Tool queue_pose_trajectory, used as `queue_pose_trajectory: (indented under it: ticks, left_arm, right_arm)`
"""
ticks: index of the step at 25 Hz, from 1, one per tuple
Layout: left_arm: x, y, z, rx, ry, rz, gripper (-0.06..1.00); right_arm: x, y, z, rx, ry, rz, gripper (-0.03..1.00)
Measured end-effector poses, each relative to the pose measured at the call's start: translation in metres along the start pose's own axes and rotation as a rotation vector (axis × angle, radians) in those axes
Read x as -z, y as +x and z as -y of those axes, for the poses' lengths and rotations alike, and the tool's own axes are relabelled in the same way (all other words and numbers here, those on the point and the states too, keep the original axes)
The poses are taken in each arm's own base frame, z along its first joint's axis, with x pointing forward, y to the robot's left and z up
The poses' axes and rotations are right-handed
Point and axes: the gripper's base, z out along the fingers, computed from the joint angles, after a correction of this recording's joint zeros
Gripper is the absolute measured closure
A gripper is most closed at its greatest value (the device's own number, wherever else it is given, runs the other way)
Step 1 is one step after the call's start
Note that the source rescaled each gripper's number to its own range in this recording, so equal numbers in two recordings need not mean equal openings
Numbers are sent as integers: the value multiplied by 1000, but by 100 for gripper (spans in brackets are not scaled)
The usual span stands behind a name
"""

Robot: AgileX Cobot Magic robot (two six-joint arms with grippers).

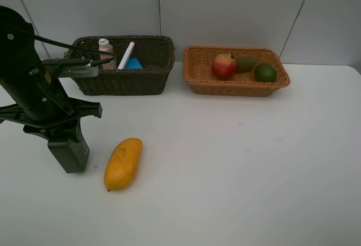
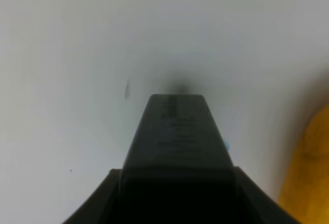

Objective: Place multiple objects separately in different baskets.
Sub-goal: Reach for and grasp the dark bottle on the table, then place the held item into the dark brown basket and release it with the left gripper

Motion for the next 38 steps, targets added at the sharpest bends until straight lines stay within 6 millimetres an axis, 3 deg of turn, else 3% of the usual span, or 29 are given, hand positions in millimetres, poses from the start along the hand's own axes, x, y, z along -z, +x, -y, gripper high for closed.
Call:
queue_pose_trajectory:
  ticks: [13,21,32,38]
  left_arm:
    - [62,-42,15,-52,29,91,57]
    - [99,-87,15,-69,47,204,57]
    - [88,-172,52,-136,57,297,57]
    - [64,-203,68,-170,70,346,57]
  right_arm:
    - [0,0,0,0,0,0,-3]
    - [0,0,0,0,0,0,-3]
    - [0,0,0,0,0,0,-3]
    - [0,0,0,0,0,0,-3]
